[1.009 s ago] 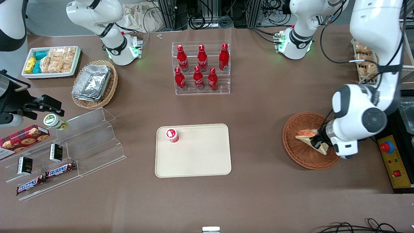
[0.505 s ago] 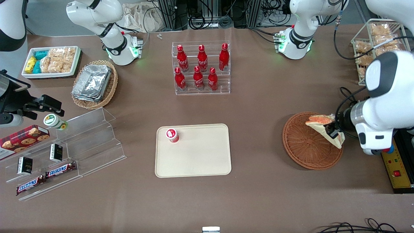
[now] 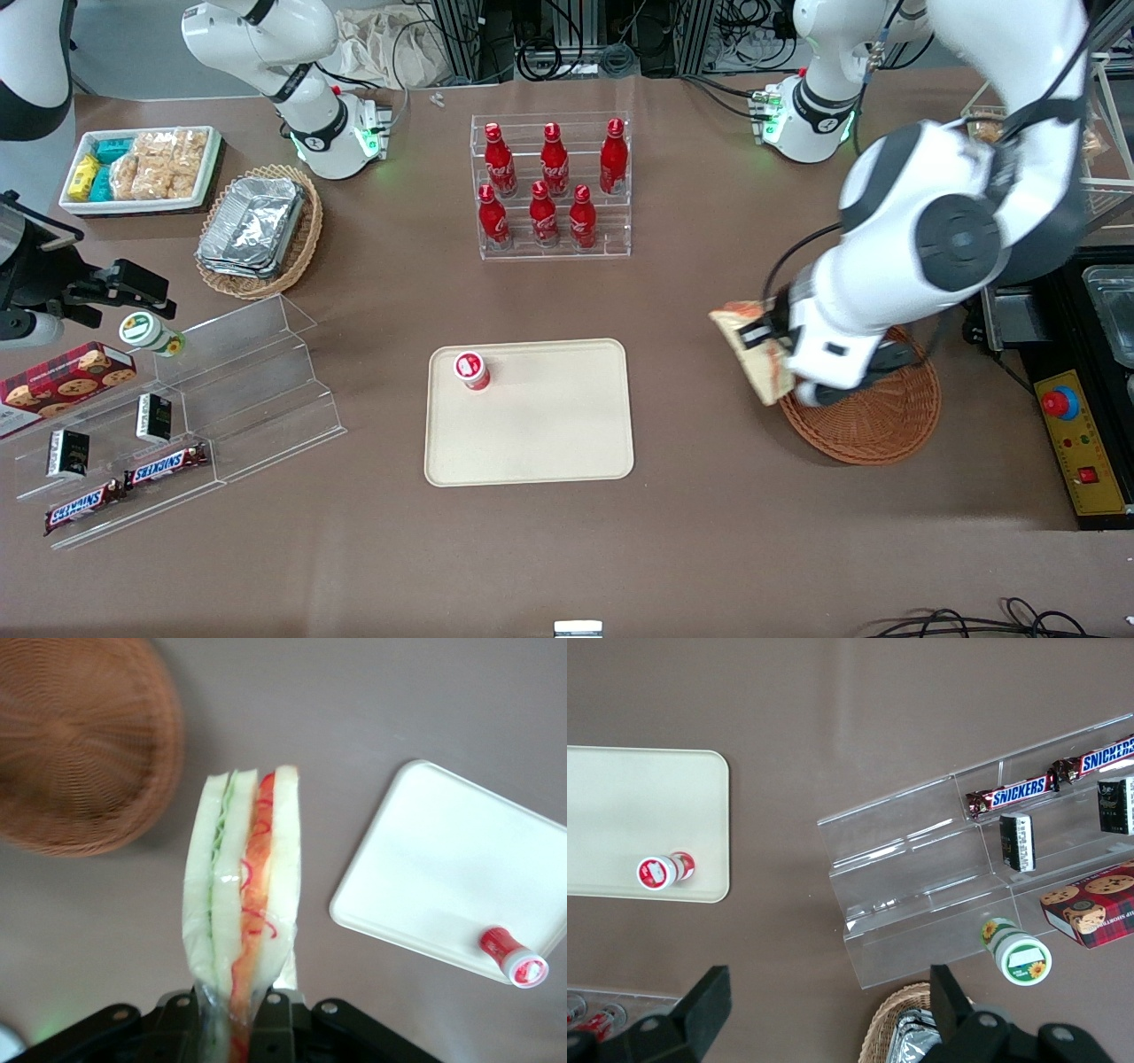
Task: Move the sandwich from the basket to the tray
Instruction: 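Lift the sandwich out of the basket and carry it over the cream tray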
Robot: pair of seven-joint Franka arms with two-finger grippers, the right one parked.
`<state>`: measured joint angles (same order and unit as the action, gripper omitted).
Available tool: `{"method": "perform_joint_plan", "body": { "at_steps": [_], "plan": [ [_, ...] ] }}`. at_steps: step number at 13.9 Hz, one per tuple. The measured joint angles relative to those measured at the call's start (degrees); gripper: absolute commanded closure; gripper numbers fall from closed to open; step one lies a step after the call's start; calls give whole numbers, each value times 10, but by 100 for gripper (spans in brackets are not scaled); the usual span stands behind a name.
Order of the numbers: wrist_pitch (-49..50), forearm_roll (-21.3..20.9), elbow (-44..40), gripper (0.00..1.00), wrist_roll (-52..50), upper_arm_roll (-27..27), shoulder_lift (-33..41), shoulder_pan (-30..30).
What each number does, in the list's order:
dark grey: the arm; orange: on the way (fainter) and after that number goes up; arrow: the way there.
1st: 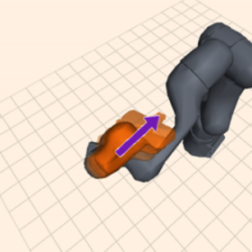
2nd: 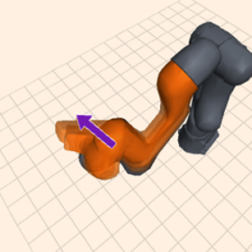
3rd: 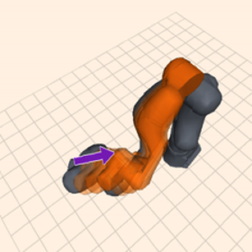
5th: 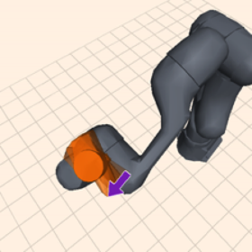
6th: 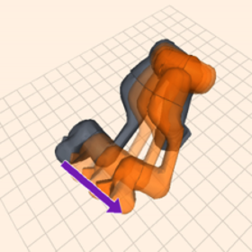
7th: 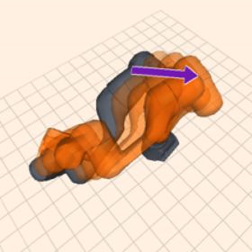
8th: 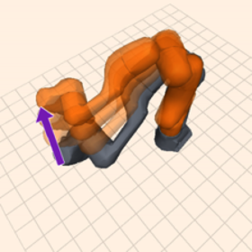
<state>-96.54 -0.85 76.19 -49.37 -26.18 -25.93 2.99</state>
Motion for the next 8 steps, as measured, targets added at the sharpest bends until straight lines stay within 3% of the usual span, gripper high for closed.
{"method": "perform_joint_plan", "body": {
  "at_steps": [3,8],
  "plan": [
    [-72,-78,1,100,-1,-4,-70,73],
    [-174,-111,1,100,-8,-3,-182,141]
  ]
}}
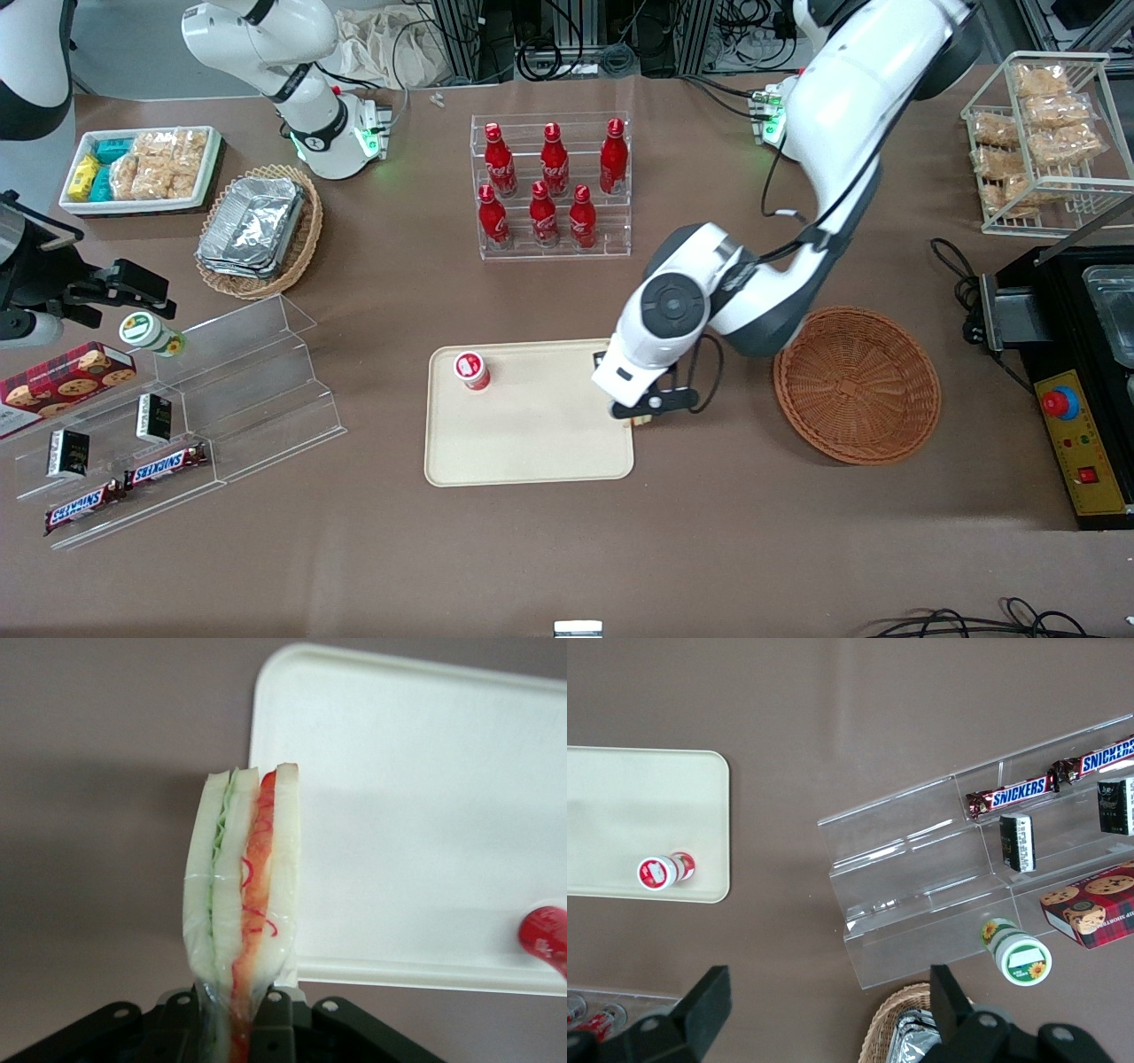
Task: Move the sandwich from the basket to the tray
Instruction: 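Lift the sandwich out of the basket and carry it over the cream tray, then lower the sandwich onto the tray and open the left gripper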
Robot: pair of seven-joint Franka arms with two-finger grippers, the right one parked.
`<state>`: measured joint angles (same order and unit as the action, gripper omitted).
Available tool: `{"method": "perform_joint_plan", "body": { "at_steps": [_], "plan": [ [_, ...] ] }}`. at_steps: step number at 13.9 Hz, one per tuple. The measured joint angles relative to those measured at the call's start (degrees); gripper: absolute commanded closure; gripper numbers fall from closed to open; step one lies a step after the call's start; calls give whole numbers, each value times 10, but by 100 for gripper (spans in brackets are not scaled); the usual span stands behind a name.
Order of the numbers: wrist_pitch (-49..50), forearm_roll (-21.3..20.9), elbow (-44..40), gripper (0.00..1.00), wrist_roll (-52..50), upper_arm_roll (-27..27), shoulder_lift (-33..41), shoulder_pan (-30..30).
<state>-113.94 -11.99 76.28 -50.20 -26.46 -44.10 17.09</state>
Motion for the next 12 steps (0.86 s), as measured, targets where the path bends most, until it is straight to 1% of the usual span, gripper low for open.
{"method": "perform_joint_plan", "body": {
  "at_steps": [5,6,7,8,9,12],
  "plan": [
    [-48,-48,-2,100,1,0,-65,35],
    [-50,-55,-4,96,2,0,-70,36],
    [-49,-60,-6,48,3,0,-70,36],
    [-49,-62,-6,27,3,0,-71,36],
    [-52,-63,-7,0,3,0,-71,36],
    [-69,-65,-7,0,3,2,-74,36]
  ]
}}
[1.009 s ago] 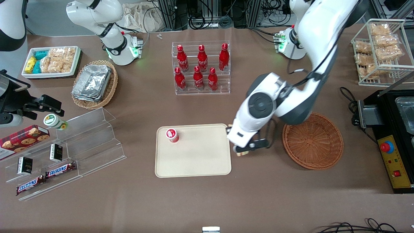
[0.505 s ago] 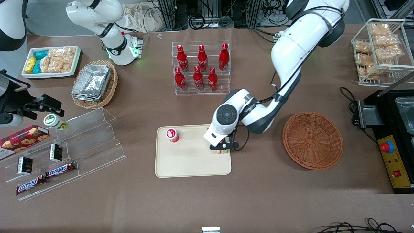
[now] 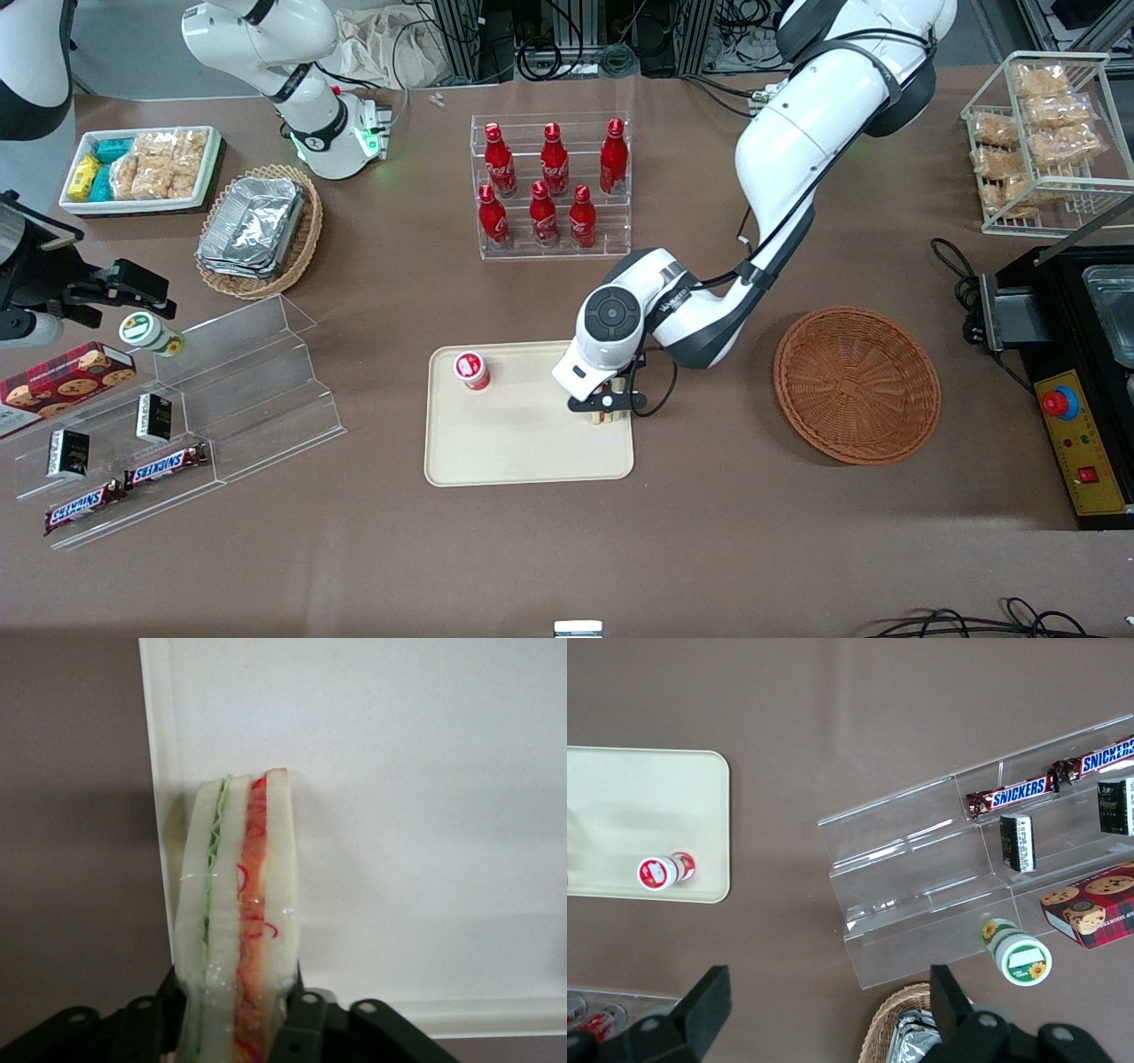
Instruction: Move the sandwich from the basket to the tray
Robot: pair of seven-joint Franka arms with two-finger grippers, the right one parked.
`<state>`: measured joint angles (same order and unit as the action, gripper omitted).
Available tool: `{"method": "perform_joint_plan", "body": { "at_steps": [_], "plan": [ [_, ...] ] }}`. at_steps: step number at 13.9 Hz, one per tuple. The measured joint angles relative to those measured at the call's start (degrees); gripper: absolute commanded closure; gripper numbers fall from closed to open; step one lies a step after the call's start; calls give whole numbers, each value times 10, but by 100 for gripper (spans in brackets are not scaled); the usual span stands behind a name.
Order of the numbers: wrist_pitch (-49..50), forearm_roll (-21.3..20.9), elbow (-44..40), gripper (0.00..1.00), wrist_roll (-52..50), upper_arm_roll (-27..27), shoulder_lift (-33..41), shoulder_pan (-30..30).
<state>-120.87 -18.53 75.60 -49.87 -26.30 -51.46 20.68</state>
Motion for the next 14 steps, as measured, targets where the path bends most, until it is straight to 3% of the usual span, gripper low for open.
{"method": "perform_joint_plan", "body": {
  "at_steps": [7,12,14],
  "plan": [
    [-7,0,-40,0,-8,19,33,-6],
    [133,5,-40,0,17,80,136,-8],
    [155,42,-35,0,52,118,169,-5]
  ]
}}
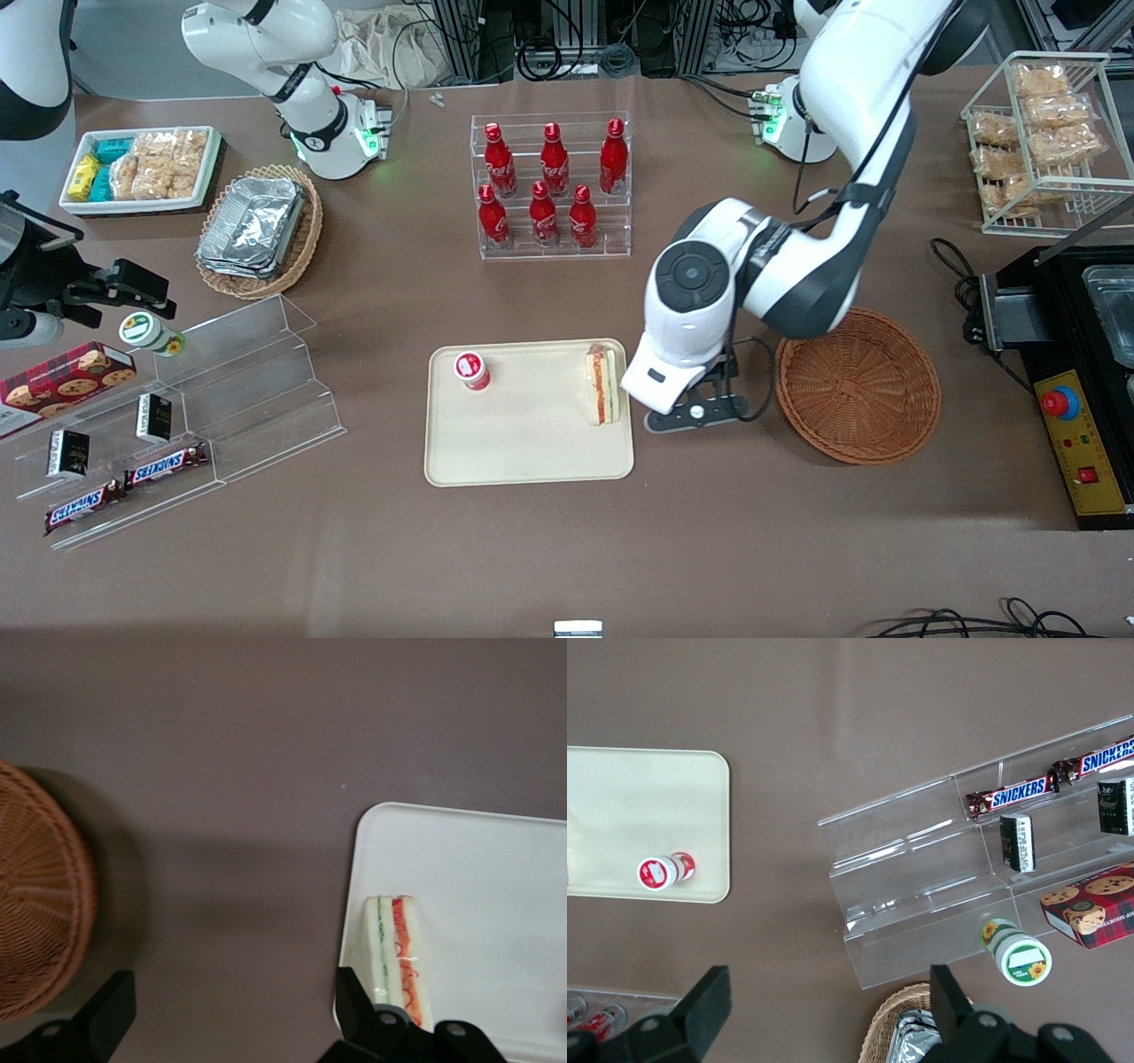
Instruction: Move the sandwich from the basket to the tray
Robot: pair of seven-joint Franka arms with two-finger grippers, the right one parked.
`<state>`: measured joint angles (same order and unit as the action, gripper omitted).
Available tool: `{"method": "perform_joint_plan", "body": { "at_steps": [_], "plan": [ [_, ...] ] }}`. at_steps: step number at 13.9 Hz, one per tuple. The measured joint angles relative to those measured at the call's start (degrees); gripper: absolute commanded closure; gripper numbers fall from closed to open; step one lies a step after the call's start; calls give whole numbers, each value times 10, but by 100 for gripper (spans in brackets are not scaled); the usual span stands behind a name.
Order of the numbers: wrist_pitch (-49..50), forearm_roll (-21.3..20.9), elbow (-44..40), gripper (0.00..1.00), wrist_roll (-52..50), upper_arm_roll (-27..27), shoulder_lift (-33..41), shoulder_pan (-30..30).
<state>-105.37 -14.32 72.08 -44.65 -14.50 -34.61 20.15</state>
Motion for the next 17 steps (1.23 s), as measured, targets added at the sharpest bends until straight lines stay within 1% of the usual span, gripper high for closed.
{"method": "perform_joint_plan", "body": {
  "at_steps": [2,5,7,9,10,11,13,15,17],
  "plan": [
    [8,53,22,0,73,63,38,-1],
    [15,142,93,0,245,194,115,-5],
    [16,170,146,0,349,269,166,-11],
    [22,184,182,0,412,314,198,-16],
    [25,188,191,0,428,321,205,-24],
    [25,190,195,0,441,313,207,-42],
    [25,191,198,0,455,276,206,-85],
    [25,186,199,0,459,224,206,-130],
    [25,165,197,0,459,150,206,-187]
  ]
}}
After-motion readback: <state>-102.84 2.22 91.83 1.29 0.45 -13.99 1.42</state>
